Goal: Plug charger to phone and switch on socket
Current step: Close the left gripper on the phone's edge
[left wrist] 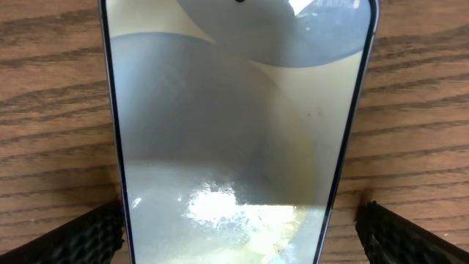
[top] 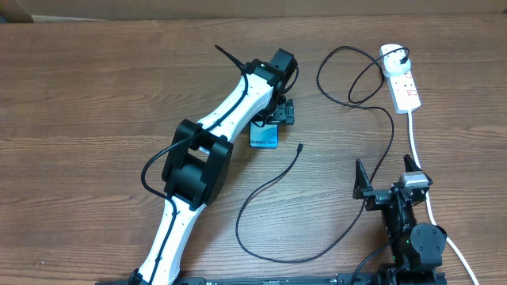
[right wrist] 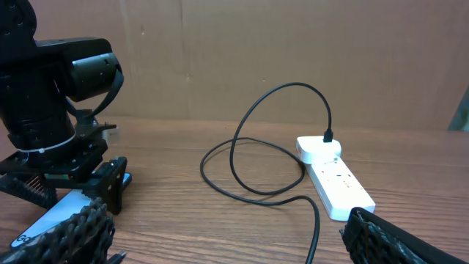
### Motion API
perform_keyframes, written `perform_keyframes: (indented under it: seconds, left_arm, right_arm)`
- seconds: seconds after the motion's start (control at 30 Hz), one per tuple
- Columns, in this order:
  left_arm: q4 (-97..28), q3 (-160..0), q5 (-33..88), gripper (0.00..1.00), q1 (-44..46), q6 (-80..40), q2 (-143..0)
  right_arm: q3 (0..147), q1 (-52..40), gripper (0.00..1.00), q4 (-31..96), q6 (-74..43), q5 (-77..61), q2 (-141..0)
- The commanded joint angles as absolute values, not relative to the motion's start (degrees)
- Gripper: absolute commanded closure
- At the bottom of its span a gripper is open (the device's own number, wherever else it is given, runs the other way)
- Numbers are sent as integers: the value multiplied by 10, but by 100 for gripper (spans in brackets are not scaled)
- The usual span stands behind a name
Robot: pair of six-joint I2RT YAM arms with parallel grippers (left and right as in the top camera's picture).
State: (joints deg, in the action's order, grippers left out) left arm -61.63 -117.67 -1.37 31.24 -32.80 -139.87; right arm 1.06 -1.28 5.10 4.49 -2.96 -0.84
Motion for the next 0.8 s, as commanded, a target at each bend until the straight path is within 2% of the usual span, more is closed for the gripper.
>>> perform_keyframes:
  seconds: [0.0, 0.6, 0.77]
  left_arm:
    - [-613, -1151, 11, 0, 306, -323, -1421]
    - [-615, -1151, -6, 0, 305, -312, -1421]
    - [-617, -1151, -6, 5, 305, -312, -1421]
  right_arm:
    - [5, -17, 0, 47, 46, -26, -2]
    - [5, -17, 0, 47, 46, -26, -2]
    - [5, -17, 0, 47, 46, -26, -2]
